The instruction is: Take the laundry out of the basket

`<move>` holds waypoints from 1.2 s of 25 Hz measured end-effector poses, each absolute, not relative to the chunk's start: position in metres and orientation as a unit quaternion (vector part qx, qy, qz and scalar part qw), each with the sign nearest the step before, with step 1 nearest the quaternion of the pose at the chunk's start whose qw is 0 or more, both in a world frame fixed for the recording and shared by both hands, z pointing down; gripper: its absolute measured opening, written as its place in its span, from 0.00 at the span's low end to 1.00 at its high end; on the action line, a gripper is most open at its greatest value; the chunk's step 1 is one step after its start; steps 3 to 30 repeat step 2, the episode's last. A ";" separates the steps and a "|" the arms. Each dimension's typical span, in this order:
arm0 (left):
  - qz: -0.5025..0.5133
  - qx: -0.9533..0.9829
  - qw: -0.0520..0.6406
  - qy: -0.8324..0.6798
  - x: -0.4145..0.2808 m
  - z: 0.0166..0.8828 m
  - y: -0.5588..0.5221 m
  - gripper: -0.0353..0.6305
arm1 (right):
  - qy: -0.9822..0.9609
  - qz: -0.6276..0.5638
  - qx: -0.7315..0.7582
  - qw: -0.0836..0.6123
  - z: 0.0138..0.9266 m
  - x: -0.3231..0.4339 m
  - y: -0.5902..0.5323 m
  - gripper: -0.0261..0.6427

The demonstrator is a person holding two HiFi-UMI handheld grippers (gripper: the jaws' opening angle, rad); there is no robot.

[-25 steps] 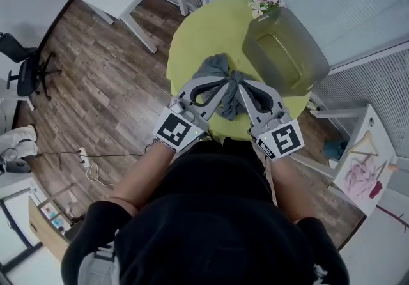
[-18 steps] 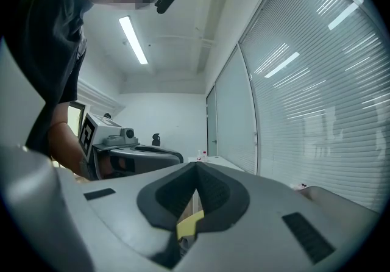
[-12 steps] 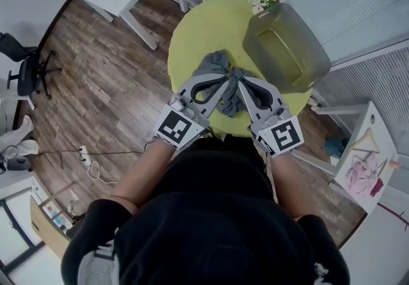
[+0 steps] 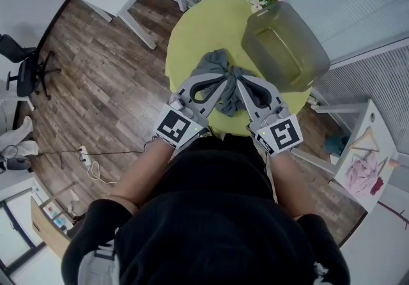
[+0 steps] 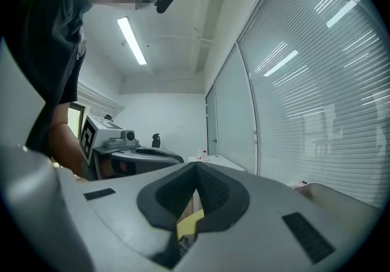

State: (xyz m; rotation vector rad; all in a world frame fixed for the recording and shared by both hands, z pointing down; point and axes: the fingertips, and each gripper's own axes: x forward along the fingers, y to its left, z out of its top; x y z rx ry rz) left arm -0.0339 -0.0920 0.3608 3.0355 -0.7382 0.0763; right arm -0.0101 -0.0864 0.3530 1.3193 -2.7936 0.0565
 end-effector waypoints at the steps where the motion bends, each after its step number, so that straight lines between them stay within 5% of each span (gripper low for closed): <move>1: 0.025 0.971 0.009 -0.236 -0.034 0.361 -0.092 0.07 | -0.904 0.019 0.427 0.027 0.354 -0.010 -0.086 0.07; 30: 0.025 0.971 0.009 -0.236 -0.035 0.362 -0.092 0.07 | -0.903 0.019 0.427 0.028 0.355 -0.010 -0.087 0.07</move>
